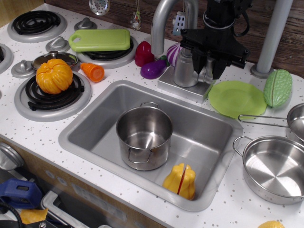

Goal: Turn lever vertical to front

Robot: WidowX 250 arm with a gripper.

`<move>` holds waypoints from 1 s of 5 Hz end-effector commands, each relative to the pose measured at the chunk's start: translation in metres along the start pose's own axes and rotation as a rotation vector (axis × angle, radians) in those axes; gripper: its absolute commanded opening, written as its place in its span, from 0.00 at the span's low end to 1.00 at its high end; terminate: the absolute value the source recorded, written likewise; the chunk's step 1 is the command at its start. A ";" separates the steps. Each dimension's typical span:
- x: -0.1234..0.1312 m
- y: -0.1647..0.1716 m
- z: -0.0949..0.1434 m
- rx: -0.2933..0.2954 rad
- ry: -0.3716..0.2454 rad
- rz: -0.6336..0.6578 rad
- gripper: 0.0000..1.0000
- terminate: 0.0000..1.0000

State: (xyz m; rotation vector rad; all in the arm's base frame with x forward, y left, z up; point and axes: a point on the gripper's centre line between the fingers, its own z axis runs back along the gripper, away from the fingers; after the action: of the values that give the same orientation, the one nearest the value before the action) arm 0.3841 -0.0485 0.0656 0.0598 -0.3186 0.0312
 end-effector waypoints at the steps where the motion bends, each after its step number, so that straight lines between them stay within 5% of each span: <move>1: 0.008 -0.001 0.015 -0.045 -0.015 0.019 0.00 0.00; 3: 0.003 -0.010 -0.017 -0.074 0.095 0.033 0.00 0.00; 5: -0.010 -0.020 -0.027 -0.033 0.094 0.054 0.00 0.00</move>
State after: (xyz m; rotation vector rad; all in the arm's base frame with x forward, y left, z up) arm 0.3707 -0.0561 0.0268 0.0680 -0.1467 0.1148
